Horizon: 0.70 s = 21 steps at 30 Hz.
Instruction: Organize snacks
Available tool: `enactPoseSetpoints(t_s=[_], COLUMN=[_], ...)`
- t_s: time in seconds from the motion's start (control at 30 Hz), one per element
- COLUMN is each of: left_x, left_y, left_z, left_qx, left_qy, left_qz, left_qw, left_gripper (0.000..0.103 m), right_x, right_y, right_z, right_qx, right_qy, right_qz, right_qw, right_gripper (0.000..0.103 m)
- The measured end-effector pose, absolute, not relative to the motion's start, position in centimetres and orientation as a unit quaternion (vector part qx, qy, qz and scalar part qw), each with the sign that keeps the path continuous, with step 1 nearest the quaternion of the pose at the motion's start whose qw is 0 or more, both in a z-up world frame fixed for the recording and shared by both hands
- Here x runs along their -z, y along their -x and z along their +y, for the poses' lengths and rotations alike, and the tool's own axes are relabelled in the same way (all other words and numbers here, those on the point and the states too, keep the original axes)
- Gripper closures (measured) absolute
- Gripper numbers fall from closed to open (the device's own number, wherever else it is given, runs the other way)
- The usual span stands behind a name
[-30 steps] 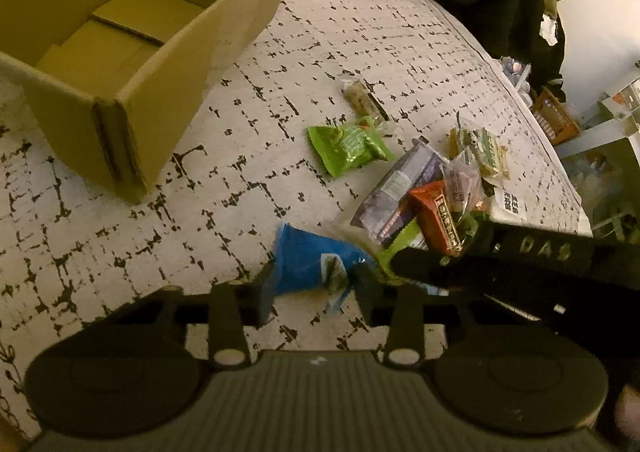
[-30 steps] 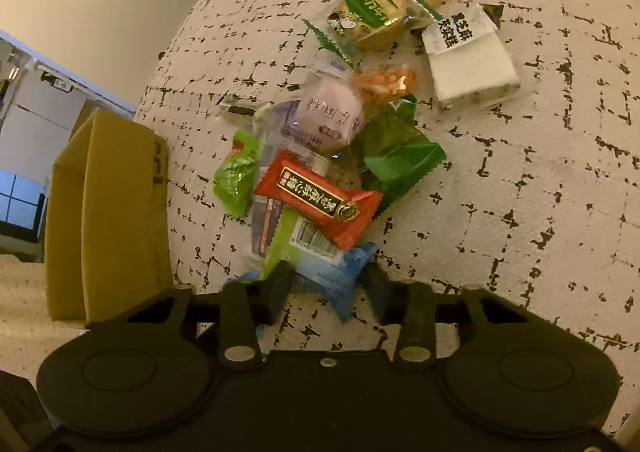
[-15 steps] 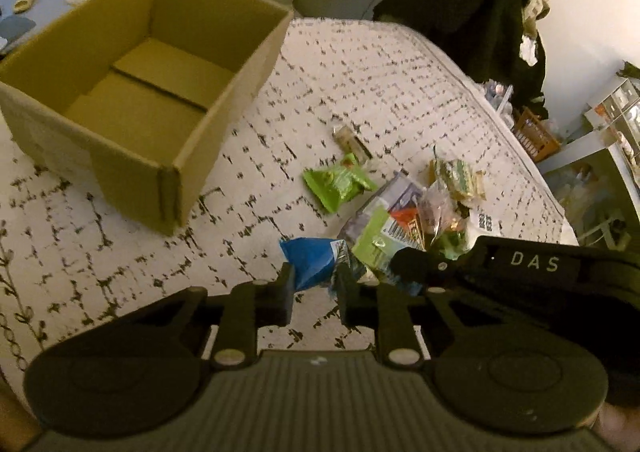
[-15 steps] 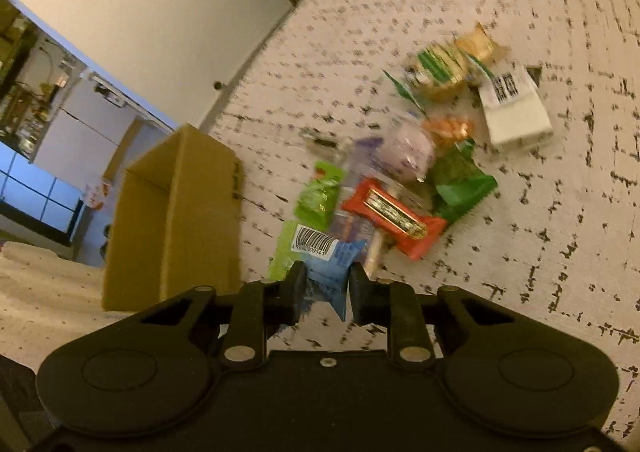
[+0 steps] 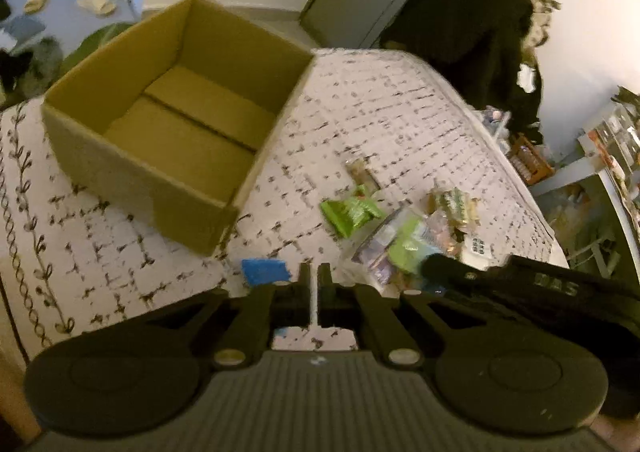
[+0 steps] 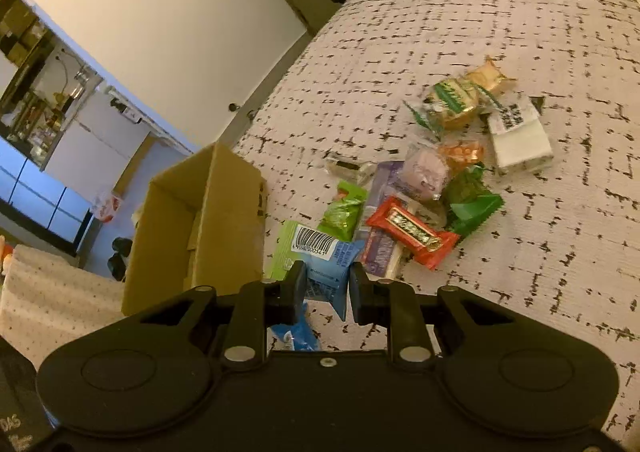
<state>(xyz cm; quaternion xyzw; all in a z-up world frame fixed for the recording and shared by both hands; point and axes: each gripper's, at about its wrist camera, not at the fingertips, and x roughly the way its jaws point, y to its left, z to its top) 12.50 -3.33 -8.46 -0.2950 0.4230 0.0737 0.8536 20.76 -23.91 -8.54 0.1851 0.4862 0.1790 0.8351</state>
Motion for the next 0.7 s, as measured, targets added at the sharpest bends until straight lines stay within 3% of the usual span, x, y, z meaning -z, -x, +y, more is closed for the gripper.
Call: enactPoseSetpoints(t_s=[0.1,0.2,0.27,0.37,0.7], left_x=[8.9,9.9,10.5,11.0,14.2], left_y=[-12.7,-13.0,-13.0,-13.2,-14.6], left_z=[-2.4,-2.0,-2.0,-2.4,-4.8], left_qx=[-0.090,-0.100,-0.107,-0.109,-0.128], left_qy=[0.292,0.288,0.293,0.300,0.268], left_qz=[0.434,0.447,0.451,0.450,0.472], left_qw=[0.848,0.841,0.836,0.834,0.830], left_gripper=[0.098,0.075,0.052,0.038,0.037], right_x=[8.7,8.4,8.4,8.8,8.8], right_y=[-20.6,-20.6,-20.8,-21.1,-21.4], right_z=[-24.3,-24.5,-24.4,-24.5,-24.5], right_qx=[-0.165,-0.169,-0.172,-0.168,-0.167], right_qy=[-0.189,-0.190,-0.189,-0.188,-0.183], right_qz=[0.490,0.483,0.482,0.489,0.485], right_qw=[0.835,0.838,0.838,0.835,0.839], right_gripper=[0.080,0.080,0.080,0.080,0.080])
